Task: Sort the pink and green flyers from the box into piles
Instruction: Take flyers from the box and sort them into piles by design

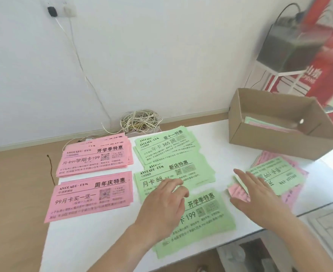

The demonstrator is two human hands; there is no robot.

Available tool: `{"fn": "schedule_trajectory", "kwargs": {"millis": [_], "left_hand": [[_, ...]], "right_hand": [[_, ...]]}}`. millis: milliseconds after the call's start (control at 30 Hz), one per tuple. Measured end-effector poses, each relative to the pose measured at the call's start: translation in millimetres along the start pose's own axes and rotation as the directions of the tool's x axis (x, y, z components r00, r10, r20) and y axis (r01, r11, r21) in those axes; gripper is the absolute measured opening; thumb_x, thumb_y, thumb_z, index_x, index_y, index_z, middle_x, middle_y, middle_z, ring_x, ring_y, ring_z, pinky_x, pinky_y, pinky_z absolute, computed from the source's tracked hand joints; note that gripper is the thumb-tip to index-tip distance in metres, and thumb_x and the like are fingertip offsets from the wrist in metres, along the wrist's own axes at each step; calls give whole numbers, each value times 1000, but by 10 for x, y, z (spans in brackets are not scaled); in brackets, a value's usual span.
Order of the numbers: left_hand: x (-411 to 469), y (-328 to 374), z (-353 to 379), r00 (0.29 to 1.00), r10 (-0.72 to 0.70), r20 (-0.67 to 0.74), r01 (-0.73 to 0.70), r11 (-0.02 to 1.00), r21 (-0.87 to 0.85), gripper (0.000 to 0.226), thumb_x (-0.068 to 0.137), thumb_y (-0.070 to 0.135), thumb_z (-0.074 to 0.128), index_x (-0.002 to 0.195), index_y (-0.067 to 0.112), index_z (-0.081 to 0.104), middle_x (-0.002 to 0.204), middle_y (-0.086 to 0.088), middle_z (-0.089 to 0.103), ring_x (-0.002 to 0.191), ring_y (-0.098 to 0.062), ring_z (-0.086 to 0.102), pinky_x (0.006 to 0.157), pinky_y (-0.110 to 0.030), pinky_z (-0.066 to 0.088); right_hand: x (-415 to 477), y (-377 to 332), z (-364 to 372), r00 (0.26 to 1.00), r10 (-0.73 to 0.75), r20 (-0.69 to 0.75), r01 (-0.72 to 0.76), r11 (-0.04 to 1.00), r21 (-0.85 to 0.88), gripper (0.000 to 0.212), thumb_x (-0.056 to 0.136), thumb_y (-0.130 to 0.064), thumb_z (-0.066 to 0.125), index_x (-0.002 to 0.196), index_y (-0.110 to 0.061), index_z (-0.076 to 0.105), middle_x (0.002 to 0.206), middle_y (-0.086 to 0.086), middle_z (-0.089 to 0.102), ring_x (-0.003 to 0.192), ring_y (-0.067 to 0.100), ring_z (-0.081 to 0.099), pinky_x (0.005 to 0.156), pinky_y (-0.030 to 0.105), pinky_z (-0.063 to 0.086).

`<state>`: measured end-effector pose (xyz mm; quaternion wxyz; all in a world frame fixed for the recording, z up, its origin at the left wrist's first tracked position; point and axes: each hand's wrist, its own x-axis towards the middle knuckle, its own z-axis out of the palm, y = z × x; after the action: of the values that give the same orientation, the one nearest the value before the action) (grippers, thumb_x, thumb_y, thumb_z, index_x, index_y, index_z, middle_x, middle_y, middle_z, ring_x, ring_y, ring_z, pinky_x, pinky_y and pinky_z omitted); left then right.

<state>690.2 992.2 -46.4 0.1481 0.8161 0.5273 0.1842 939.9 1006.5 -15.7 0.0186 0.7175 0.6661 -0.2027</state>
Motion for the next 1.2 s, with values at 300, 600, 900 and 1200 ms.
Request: {"fn": "schedule_trajectory", "kwargs": {"millis": [300, 600, 900, 1200], "left_hand": [[1178, 1096, 1012, 952, 209, 223, -242, 961, 133, 47, 92, 33, 42, 136, 14, 43, 145, -9, 41, 136, -26, 36, 110, -38, 33], [1582, 1293, 1263, 909, 81, 410, -192, 952, 238, 75, 90, 53, 51, 148, 17, 20, 155, -4, 24, 141, -19, 23, 111, -34, 28], [1569, 1481, 1332, 878, 6, 479, -214, 900, 381, 81, 89, 46, 47, 150, 11, 7, 154, -20, 19, 141, -30, 22, 107, -39, 34], [1605, 1530, 1160, 955, 78, 287, -188, 907, 377, 57, 91, 32, 48, 141, 13, 29, 109, 0, 63, 82, -29, 65, 56, -33, 36]], "right_hand": [[423, 1108, 145, 998, 44, -46, -49, 993, -111, 63, 84, -47, 57, 140, -30, 34, 128, -9, 46, 114, 19, 46, 86, 35, 48], [393, 1405, 89, 986, -40, -160, 55, 995, 87, 29, 88, -10, 51, 110, -27, 59, 108, -14, 63, 103, 17, 57, 77, 31, 48], [352, 1526, 7, 946, 300, -125, -155, 754, 638, 37, 93, -10, 46, 127, -24, 53, 118, -2, 63, 97, 12, 60, 73, 26, 51], [398, 1309, -107, 922, 374, 104, -186, 191, 964, 48, 84, -29, 71, 123, -28, 43, 101, -7, 69, 87, 11, 69, 80, 37, 57]]}}
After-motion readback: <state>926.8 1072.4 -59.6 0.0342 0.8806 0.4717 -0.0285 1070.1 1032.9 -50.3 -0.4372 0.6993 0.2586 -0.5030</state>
